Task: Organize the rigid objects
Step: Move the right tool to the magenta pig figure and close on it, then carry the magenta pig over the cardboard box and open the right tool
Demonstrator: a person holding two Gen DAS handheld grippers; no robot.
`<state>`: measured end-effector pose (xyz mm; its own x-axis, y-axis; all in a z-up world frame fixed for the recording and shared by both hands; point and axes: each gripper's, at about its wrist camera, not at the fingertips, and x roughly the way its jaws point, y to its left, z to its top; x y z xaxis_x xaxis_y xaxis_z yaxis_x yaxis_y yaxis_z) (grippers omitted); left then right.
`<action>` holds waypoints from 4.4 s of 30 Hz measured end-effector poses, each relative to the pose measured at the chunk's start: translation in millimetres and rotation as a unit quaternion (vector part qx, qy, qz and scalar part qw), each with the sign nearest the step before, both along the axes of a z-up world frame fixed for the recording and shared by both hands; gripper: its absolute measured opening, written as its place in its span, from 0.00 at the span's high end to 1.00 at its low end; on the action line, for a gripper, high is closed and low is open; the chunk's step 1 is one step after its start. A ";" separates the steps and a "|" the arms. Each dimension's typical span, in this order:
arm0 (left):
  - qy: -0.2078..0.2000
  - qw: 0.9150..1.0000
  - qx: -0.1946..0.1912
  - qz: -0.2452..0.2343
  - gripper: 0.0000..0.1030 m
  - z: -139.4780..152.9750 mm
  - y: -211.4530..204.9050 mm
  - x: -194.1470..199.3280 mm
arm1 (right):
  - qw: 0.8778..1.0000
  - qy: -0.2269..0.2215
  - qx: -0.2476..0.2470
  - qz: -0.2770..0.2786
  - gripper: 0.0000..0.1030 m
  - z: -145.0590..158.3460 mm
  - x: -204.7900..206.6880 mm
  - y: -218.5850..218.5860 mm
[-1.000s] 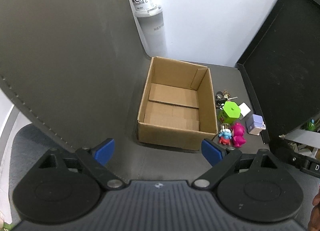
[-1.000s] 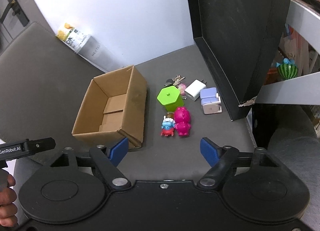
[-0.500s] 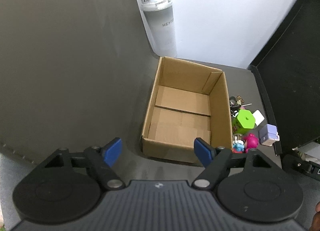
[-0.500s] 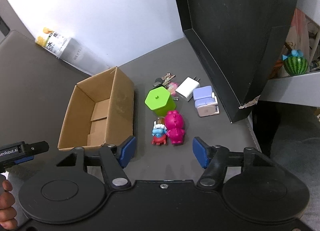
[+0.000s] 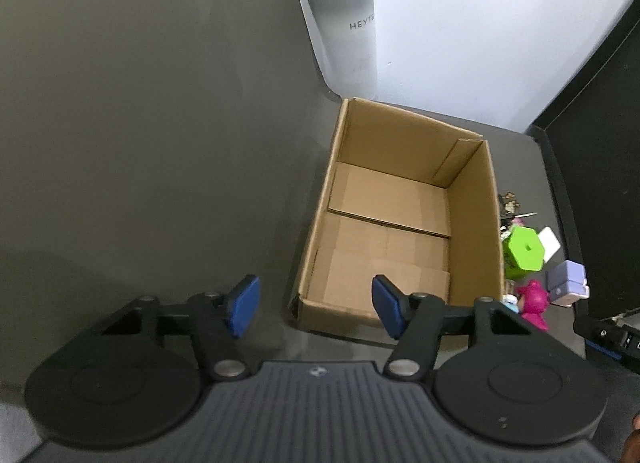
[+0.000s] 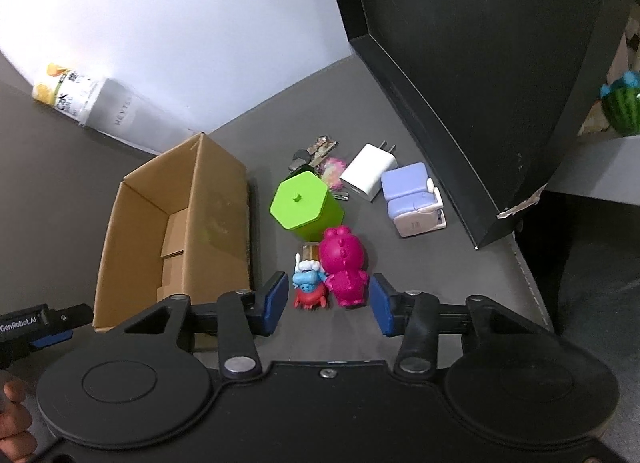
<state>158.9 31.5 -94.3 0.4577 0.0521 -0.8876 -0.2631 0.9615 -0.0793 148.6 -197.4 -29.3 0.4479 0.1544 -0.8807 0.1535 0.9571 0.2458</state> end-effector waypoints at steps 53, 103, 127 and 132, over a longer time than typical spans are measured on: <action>0.041 0.999 -0.020 0.000 0.91 -40.0 5.0 16.6 | 0.999 0.013 0.020 -0.031 0.82 -23.4 19.9 -1.1; 0.040 0.995 -0.090 -0.023 0.90 -31.3 47.3 14.3 | 0.997 0.000 0.047 0.068 0.82 -23.0 78.9 137.6; 0.060 0.994 -0.090 -0.010 0.89 -23.1 42.6 21.3 | 0.996 0.036 0.044 0.075 0.80 -72.2 100.1 149.5; 0.063 0.994 -0.090 -0.008 0.89 -21.0 44.3 22.6 | 0.994 0.041 0.052 0.084 0.69 -69.4 101.2 148.5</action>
